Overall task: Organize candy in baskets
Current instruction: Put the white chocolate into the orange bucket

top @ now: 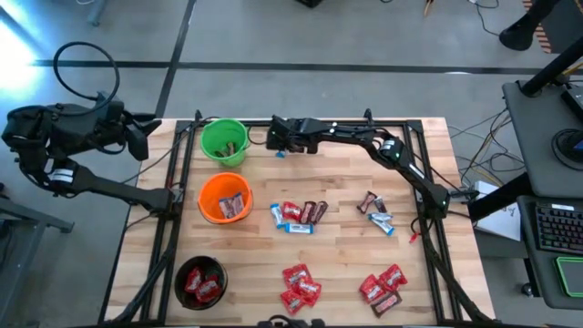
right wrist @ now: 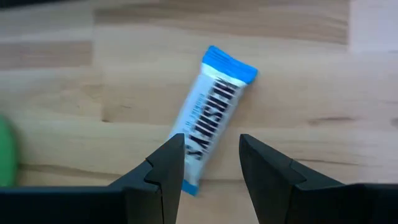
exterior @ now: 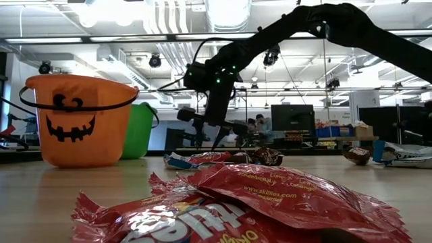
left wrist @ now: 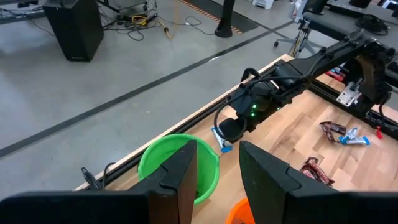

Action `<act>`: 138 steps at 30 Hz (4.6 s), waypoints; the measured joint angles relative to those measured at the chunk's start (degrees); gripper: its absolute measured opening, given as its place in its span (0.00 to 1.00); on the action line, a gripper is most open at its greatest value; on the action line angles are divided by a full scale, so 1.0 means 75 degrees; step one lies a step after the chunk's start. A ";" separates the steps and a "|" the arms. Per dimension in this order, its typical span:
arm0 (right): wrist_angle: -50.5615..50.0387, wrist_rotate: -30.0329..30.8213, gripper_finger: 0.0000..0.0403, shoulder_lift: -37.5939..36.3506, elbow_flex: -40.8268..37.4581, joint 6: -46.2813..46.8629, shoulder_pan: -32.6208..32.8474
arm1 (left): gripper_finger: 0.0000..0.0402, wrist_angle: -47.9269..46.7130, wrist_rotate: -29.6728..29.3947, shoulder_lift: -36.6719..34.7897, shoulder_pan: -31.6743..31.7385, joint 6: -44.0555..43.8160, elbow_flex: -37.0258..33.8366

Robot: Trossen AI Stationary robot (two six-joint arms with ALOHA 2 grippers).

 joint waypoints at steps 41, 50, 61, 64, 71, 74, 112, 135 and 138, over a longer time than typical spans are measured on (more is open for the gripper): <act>0.0754 -0.0587 0.14 -0.0038 -0.0795 0.0801 0.0105 | 0.25 0.0073 0.0009 0.0000 0.0000 0.0626 0.0000; 0.0210 -0.1142 0.03 -0.0055 -0.0804 0.0289 0.0105 | 0.25 0.0073 0.0011 0.0000 0.0000 0.0626 0.0000; -0.0374 -0.1940 0.02 -0.0098 -0.0815 -0.0182 0.0260 | 0.25 0.0067 0.0009 0.0000 0.0000 0.0629 0.0000; -0.0373 -0.2010 0.02 -0.0217 -0.0833 -0.0240 0.0405 | 0.25 0.0067 0.0009 0.0000 -0.0001 0.0629 0.0000; -0.0427 -0.2000 0.02 -0.0475 -0.0865 -0.0405 0.0605 | 0.25 0.0064 0.0009 0.0000 -0.0003 0.0645 0.0000; -0.0399 -0.1999 0.02 -0.0519 -0.0865 -0.0473 0.0677 | 0.25 0.0064 0.0009 0.0000 -0.0003 0.0686 0.0000; -0.0371 -0.2151 0.05 -0.0530 -0.0950 -0.1135 0.0740 | 0.25 0.0325 0.0017 0.0000 -0.0003 0.0624 0.0000; -0.0344 -0.2416 0.45 -0.0530 -0.0947 -0.1265 0.0851 | 0.25 0.0428 0.0309 0.0000 -0.0003 0.0623 0.0000; -0.0281 -0.2408 0.48 -0.0525 -0.0947 -0.1252 0.0965 | 0.25 0.0430 0.0309 0.0000 -0.0003 0.0622 0.0000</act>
